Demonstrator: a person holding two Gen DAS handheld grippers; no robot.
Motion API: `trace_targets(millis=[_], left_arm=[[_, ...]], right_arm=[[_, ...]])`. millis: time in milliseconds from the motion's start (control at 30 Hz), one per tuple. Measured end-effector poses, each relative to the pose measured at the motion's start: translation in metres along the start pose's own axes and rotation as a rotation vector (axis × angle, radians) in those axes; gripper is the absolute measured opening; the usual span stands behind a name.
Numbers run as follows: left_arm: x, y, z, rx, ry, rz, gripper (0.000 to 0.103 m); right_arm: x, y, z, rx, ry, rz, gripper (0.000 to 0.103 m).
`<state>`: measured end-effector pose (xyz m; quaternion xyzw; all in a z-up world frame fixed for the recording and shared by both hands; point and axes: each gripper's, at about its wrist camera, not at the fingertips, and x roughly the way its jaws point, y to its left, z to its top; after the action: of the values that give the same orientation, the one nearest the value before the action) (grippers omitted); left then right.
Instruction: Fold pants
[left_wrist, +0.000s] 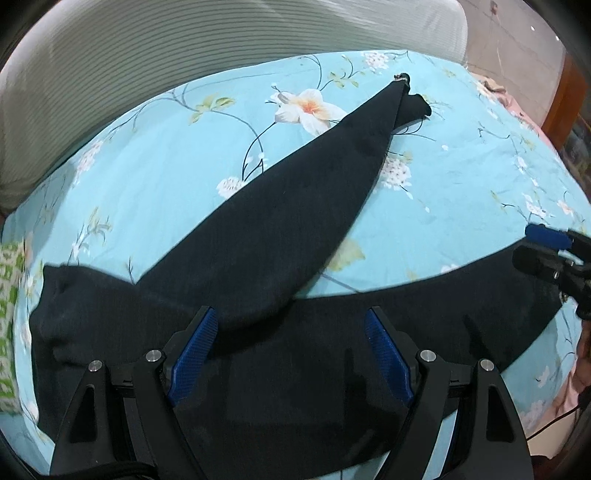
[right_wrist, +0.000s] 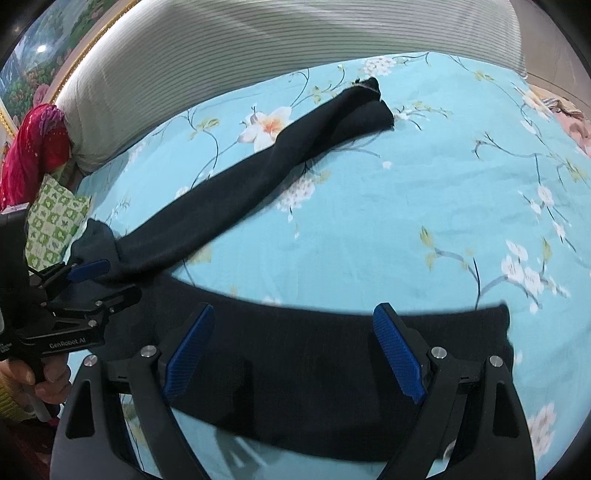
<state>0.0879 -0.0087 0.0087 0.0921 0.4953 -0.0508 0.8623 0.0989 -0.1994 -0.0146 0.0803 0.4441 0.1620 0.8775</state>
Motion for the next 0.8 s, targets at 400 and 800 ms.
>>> trace_targets(millis=[400, 800], left_arm=[[0.040, -0.015, 0.049, 0.059, 0.032, 0.038, 0.082], [0.083, -0.015, 0.067, 0.104, 0.147, -0.056, 0.082]], right_arm=[[0.026, -0.015, 0.073, 0.026, -0.029, 0.029, 0.088], [0.077, -0.042, 0.143, 0.134, -0.005, 0.081, 0.077]])
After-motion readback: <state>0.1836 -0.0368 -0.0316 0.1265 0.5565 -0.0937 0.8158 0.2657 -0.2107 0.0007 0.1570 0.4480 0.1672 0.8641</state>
